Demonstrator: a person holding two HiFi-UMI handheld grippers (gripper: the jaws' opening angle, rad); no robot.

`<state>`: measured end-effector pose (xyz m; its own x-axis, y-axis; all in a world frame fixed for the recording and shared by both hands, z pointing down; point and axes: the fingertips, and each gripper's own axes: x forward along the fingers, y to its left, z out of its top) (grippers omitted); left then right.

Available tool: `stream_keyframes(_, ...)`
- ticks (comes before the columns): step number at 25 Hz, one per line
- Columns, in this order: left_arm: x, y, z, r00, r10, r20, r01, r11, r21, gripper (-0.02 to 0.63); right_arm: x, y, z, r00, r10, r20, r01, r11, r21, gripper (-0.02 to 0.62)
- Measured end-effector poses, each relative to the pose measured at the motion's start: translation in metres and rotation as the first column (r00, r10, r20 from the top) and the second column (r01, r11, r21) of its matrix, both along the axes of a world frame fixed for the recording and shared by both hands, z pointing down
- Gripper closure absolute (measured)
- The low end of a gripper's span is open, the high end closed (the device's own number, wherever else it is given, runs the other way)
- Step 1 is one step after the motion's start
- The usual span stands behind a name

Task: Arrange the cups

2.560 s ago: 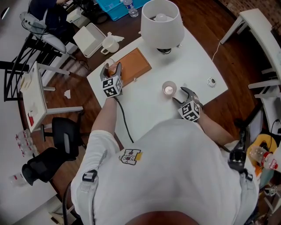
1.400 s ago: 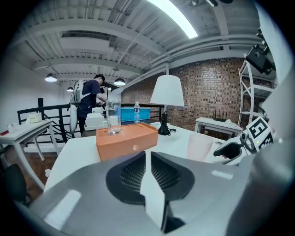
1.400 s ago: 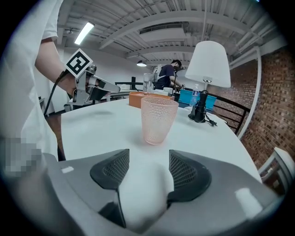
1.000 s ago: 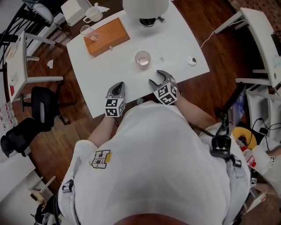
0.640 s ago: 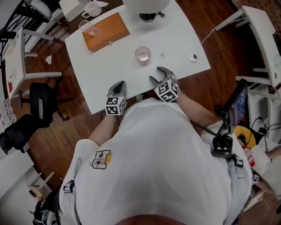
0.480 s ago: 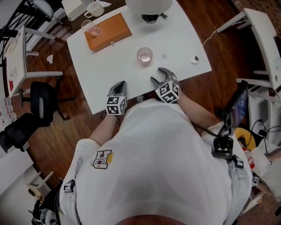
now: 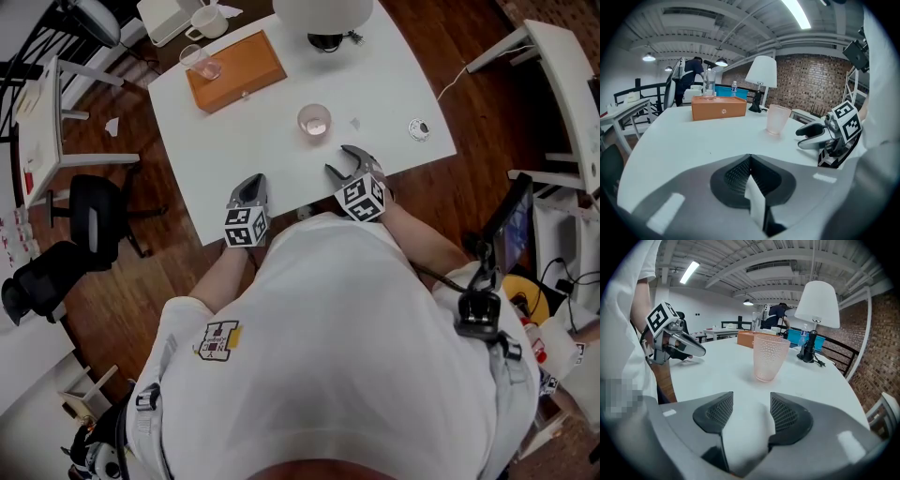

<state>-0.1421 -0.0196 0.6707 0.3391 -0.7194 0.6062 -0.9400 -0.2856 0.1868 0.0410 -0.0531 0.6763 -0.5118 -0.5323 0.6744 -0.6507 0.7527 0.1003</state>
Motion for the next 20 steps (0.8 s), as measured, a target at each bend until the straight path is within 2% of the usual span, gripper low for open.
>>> stream_keyframes(9,-0.003,0.006,0.000,1.000,0.005,0.013,-0.005,1.000,-0.005,0.604,0.000,-0.015,-0.005,1.000,0.023,0.011,-0.024,0.999,0.031,0.345)
stream_keyframes(16,-0.024,0.025,0.001,1.000,-0.013,-0.009,0.013,1.000,-0.004,0.604,-0.019,-0.054,-0.016,0.997,0.068,0.025,-0.070,0.995,0.074,0.274)
stream_keyframes(20,-0.042,0.035,0.001,0.999,-0.034,-0.037,0.034,0.999,0.002,0.604,-0.031,-0.071,-0.023,0.996,0.088,0.019,-0.090,0.992,0.089,0.213)
